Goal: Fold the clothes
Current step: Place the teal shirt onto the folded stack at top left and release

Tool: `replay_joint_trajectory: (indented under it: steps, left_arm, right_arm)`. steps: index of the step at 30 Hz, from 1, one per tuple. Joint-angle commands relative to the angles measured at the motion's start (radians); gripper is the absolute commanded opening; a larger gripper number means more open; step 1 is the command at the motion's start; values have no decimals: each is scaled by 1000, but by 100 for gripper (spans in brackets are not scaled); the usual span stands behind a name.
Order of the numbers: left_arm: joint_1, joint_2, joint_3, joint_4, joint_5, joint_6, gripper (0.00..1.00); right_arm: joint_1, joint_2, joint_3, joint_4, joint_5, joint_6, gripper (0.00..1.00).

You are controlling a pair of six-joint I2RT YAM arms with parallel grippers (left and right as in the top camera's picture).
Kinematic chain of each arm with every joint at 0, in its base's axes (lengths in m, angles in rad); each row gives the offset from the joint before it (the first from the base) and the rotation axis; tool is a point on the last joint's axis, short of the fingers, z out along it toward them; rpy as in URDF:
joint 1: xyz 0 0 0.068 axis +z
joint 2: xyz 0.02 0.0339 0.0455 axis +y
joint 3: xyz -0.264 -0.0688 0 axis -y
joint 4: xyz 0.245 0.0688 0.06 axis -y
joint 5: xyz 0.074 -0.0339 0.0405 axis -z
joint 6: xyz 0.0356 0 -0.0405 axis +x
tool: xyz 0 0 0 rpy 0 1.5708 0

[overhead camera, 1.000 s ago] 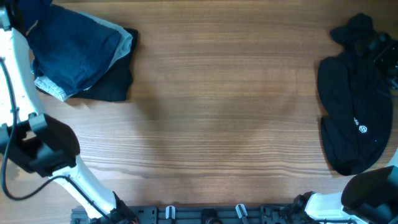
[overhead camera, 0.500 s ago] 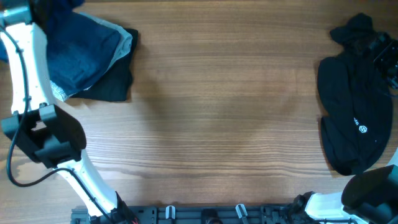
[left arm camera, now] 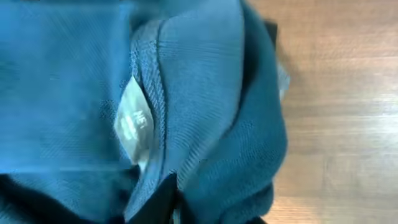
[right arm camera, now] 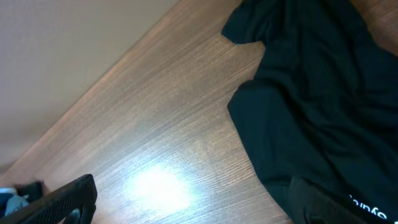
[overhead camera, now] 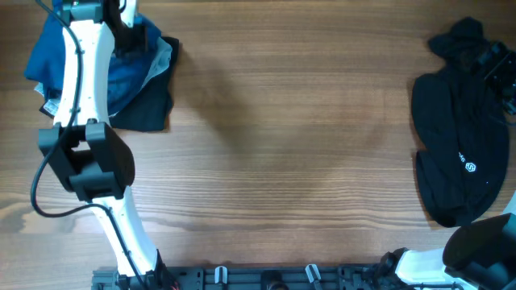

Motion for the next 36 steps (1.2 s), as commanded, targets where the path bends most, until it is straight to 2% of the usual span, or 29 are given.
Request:
replay_joint_trajectory:
  steps: [1, 7, 12, 15, 20, 23, 27, 30, 36]
  left_arm:
    - [-5, 8, 8, -69, 45, -51, 100]
    - [-25, -41, 11, -63, 164, -51, 100]
    - [-6, -124, 11, 89, 161, -59, 100]
    - [7, -135, 11, 204, 110, -59, 100]
    - [39, -123, 11, 370, -76, -58, 100]
    - [76, -78, 11, 457, -89, -44, 100]
    - [135, 10, 10, 480, -78, -83, 100]
    - [187, 106, 10, 473, 29, -112, 100]
    - [202, 273, 8, 434, 104, -156, 100]
  right_arm:
    - [7, 12, 3, 3, -9, -19, 99]
    - [7, 12, 3, 6, -9, -19, 99]
    - [7, 12, 3, 6, -9, -19, 100]
    - [7, 12, 3, 10, -9, -19, 99]
    - [7, 12, 3, 24, -9, -19, 100]
    - [7, 13, 3, 24, -8, -21, 100]
    - [7, 13, 3, 25, -5, -22, 100]
    - [7, 13, 3, 38, -5, -21, 99]
    - [7, 13, 3, 41, -5, -21, 99]
